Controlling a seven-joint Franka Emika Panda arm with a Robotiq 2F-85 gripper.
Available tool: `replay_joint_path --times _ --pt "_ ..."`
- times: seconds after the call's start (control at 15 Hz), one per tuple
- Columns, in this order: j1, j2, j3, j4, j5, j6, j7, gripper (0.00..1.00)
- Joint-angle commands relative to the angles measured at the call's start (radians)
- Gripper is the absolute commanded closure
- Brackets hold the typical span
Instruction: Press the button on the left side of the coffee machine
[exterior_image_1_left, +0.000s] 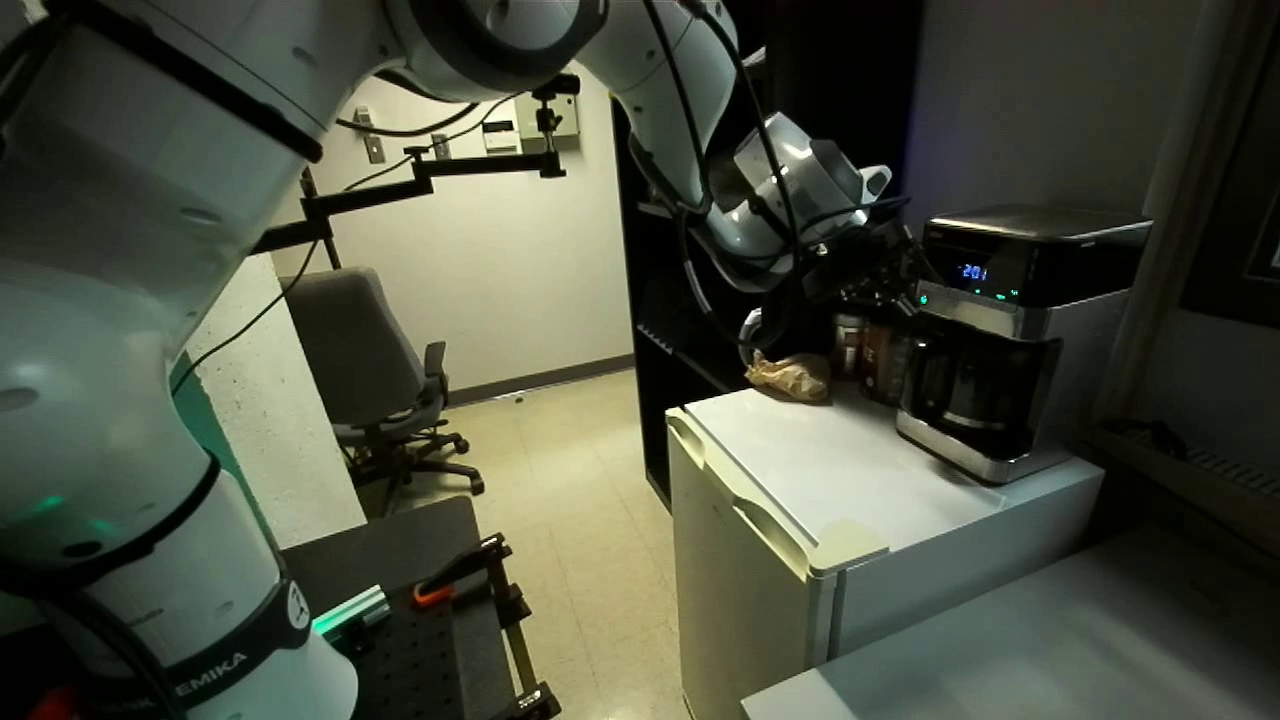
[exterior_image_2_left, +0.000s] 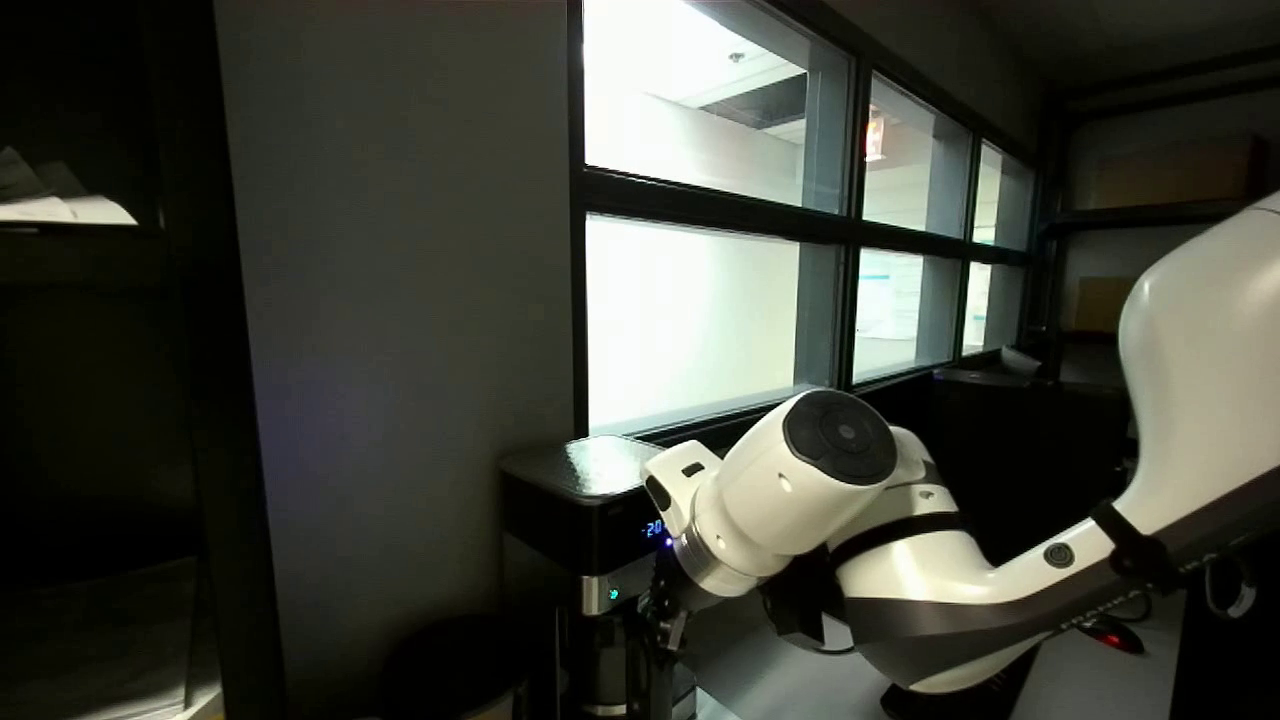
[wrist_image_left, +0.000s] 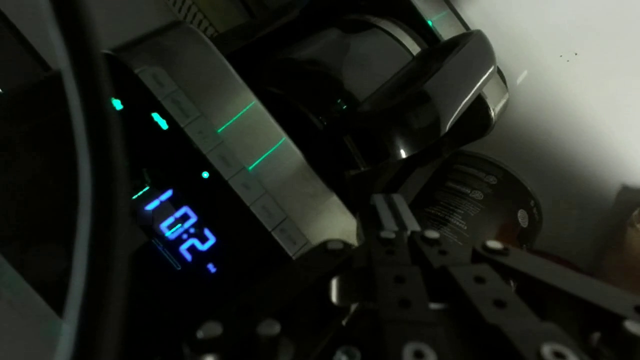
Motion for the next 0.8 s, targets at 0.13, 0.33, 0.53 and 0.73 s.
replay_joint_path --times 0.13,0.33,0.53,0.73 --pt "0.024 0.036 -0.024 0.062 -0.054 0.025 0.023 1.00" --pt "0.025 0.042 -0.022 0.076 -0.064 0.023 0.022 1.00" --pt "0.022 0.052 -0.019 0.091 -0.060 0.018 0.019 1.00" --pt "0.021 0.059 -0.018 0.099 -0.058 0.016 0.017 1.00"
